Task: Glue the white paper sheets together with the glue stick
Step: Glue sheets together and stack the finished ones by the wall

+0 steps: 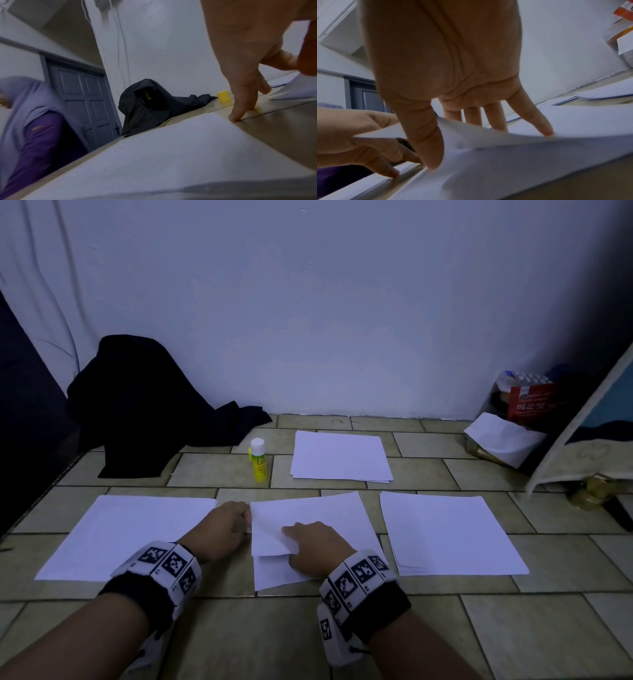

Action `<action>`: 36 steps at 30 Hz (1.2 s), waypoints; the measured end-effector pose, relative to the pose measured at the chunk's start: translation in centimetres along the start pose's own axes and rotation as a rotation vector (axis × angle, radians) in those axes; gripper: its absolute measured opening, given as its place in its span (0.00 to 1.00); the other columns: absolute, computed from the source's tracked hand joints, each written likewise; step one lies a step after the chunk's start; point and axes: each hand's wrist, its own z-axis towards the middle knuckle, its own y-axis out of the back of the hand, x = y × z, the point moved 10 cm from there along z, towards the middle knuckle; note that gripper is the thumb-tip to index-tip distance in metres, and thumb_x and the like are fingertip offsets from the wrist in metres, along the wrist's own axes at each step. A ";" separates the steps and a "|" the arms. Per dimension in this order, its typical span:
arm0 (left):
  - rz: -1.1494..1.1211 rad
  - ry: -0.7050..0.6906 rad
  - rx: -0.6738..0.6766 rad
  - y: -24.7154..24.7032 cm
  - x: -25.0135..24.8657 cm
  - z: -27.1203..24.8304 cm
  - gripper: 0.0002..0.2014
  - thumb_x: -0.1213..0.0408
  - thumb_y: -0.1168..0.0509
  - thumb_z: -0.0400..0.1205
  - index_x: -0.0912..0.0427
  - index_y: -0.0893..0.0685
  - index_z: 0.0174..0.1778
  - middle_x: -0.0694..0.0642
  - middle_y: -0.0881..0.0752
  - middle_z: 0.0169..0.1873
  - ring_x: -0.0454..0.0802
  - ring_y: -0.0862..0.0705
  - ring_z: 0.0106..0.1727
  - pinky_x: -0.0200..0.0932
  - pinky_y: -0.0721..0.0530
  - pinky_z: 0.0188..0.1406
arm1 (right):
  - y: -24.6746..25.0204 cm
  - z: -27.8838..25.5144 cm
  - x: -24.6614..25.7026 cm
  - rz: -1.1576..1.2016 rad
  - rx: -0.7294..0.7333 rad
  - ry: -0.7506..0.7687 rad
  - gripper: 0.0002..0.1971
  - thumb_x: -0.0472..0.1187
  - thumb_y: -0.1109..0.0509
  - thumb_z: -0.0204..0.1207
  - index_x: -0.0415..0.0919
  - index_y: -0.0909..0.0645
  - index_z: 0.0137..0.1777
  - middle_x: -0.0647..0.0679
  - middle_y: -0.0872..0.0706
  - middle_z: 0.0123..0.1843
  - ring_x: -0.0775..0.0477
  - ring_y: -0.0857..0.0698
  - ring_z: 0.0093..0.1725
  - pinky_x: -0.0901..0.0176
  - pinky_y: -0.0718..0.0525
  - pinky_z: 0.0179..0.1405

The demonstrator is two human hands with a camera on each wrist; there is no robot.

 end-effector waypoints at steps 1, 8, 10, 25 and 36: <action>0.019 -0.010 0.015 -0.2 -0.3 -0.1 0.08 0.70 0.34 0.80 0.53 0.23 0.47 0.52 0.22 0.55 0.51 0.23 0.60 0.37 0.29 0.52 | -0.2 0.1 -0.1 0.007 0.008 -0.001 0.26 0.40 0.40 0.82 0.51 0.36 0.80 0.47 0.34 0.80 0.42 0.36 0.79 0.40 0.35 0.78; 0.155 0.022 0.154 -3.0 -0.1 -1.2 0.40 0.48 0.22 0.70 0.53 0.33 0.75 0.49 0.45 0.80 0.50 0.32 0.76 0.43 0.29 0.73 | -0.1 -0.2 0.1 -0.051 0.003 0.025 0.26 0.30 0.47 0.82 0.42 0.37 0.81 0.40 0.30 0.77 0.38 0.33 0.77 0.46 0.32 0.76; 0.166 0.036 0.151 -3.0 0.0 -1.3 0.42 0.47 0.22 0.70 0.52 0.34 0.76 0.50 0.50 0.82 0.52 0.33 0.77 0.46 0.29 0.74 | -0.6 -0.3 0.4 -0.137 0.046 0.053 0.28 0.28 0.48 0.82 0.45 0.39 0.82 0.40 0.34 0.79 0.36 0.36 0.78 0.45 0.34 0.77; 0.185 0.005 0.139 -2.6 -0.5 -1.3 0.39 0.46 0.22 0.70 0.54 0.32 0.73 0.49 0.49 0.82 0.49 0.33 0.77 0.44 0.28 0.73 | -0.2 -1.2 0.6 -0.376 0.062 0.104 0.26 0.26 0.48 0.82 0.38 0.38 0.81 0.34 0.33 0.77 0.34 0.31 0.74 0.50 0.36 0.73; 0.173 0.003 0.126 -2.6 -0.4 -1.2 0.39 0.46 0.23 0.71 0.53 0.32 0.74 0.49 0.48 0.82 0.49 0.36 0.78 0.42 0.30 0.73 | 0.0 -1.5 0.9 -0.325 0.042 0.126 0.28 0.24 0.48 0.81 0.39 0.37 0.81 0.32 0.30 0.76 0.31 0.30 0.73 0.47 0.35 0.75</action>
